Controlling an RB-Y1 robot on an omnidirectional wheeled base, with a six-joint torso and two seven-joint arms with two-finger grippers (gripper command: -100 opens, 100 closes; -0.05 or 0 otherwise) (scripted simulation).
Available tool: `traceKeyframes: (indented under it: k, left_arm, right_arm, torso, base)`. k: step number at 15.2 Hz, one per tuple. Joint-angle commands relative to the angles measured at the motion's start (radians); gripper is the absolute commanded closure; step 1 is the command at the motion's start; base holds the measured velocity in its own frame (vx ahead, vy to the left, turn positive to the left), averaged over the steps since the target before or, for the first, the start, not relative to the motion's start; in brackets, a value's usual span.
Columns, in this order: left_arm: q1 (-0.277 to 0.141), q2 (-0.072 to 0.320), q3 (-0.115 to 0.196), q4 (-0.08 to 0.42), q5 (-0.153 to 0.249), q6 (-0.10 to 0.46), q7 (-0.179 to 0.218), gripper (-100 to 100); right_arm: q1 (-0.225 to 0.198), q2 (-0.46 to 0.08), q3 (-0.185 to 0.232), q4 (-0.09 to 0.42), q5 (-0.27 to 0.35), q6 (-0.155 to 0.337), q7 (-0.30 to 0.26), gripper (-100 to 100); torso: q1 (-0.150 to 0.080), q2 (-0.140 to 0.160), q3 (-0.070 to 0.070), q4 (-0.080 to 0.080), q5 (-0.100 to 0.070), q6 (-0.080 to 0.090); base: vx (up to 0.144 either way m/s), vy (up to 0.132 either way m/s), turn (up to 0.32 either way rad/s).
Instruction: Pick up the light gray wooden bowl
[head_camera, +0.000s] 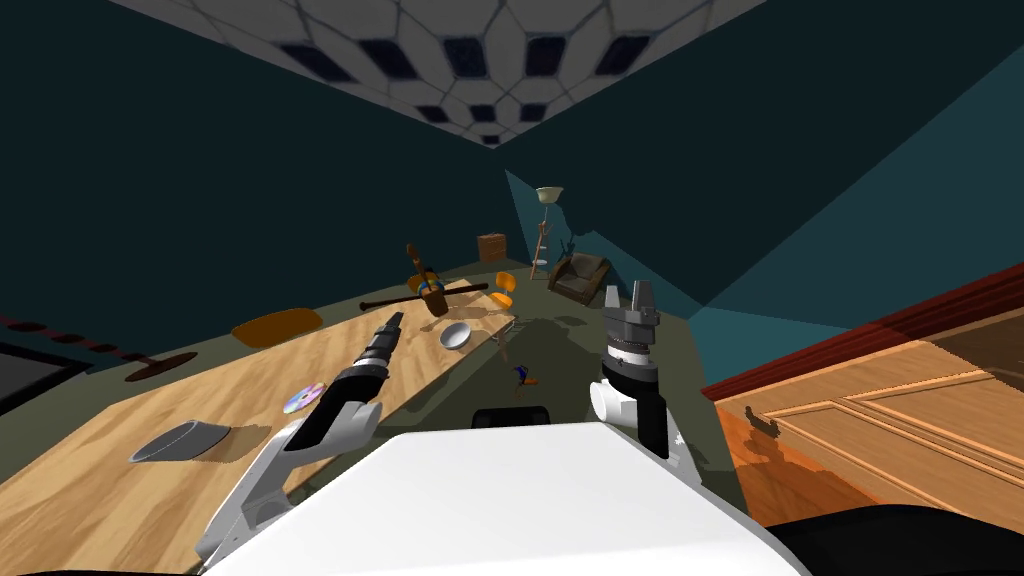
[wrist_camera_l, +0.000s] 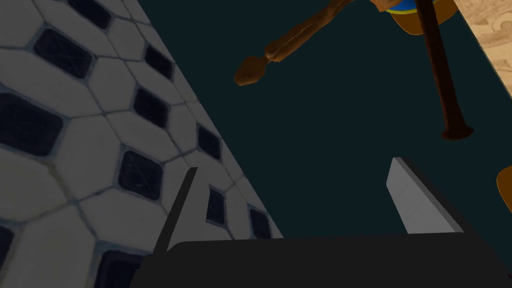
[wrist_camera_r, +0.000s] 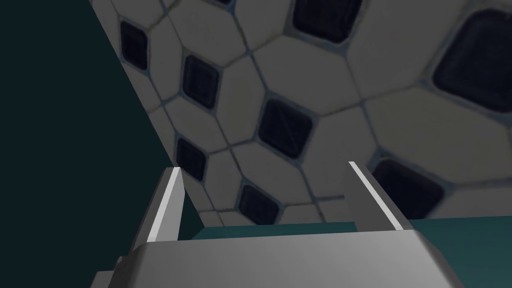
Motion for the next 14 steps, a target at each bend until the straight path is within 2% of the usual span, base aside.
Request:
traceKeyframes:
  k: [1,2,3,5,6,8,9,11,12,14]
  left_arm:
    - [-0.003,0.011,0.014,0.011,0.008,0.050,-0.003,-100]
    - [-0.003,0.011,0.014,0.011,0.008,0.054,-0.003,-100]
    - [0.004,0.016,0.028,0.017,0.016,0.093,-0.010,-100]
    - [0.004,0.016,0.028,0.017,0.016,0.111,-0.010,-100]
    - [0.010,0.020,0.042,0.024,0.024,0.149,-0.016,-100]
    - [0.010,0.020,0.042,0.024,0.024,0.169,-0.016,-100]
    - [0.017,0.022,0.056,0.031,0.032,0.206,-0.021,-100]
    - [0.017,0.022,0.056,0.031,0.032,0.226,-0.021,-100]
    - [0.023,0.023,0.069,0.038,0.039,0.258,-0.026,-100]
    - [0.023,0.023,0.069,0.038,0.039,0.282,-0.026,-100]
  right_arm:
    - [0.000,0.000,0.000,0.000,0.000,0.000,0.000,0]
    - [0.000,0.000,0.000,0.000,0.000,0.000,0.000,0]
    - [0.000,0.000,0.000,0.000,0.000,0.000,0.000,0]
    - [0.000,0.000,0.000,0.000,0.000,0.000,0.000,0]
    - [0.000,0.000,0.000,0.000,0.000,0.000,0.000,0]
    - [0.000,0.000,0.000,0.000,0.000,0.000,0.000,0]
    - [0.000,0.000,0.000,0.000,0.000,0.000,0.000,0]
    - [0.000,0.000,0.000,0.000,0.000,0.000,0.000,0]
    - [0.000,0.000,0.000,0.000,0.000,0.000,0.000,0]
    - [0.000,0.000,0.000,0.000,0.000,0.000,0.000,0]
  torso:
    - [0.000,0.000,0.000,0.000,0.000,0.000]
    - [0.000,0.000,0.000,0.000,0.000,0.000]
    - [0.000,0.000,0.000,0.000,0.000,0.000]
    - [0.000,-0.001,0.000,0.000,0.000,0.000]
    - [0.000,-0.001,0.000,0.000,0.000,0.000]
    - [0.000,-0.001,-0.001,0.000,0.000,0.000]
    - [0.000,-0.001,-0.001,0.000,0.000,0.000]
    - [0.000,-0.001,-0.001,0.000,0.000,0.000]
    - [0.000,-0.001,-0.001,0.000,0.000,0.000]
    - [0.001,-0.001,-0.001,0.000,0.000,0.000]
  base:
    - [0.019,0.002,-0.123]
    - [0.014,0.004,-0.039]
    - [0.019,0.001,-0.141]
    - [0.022,0.007,-0.082]
    - [0.026,0.005,-0.102]
    - [0.025,0.005,-0.092]
    - [0.028,0.001,-0.128]
    - [0.026,0.006,-0.112]
    - [0.025,0.007,-0.134]
    - [0.027,0.011,-0.088]
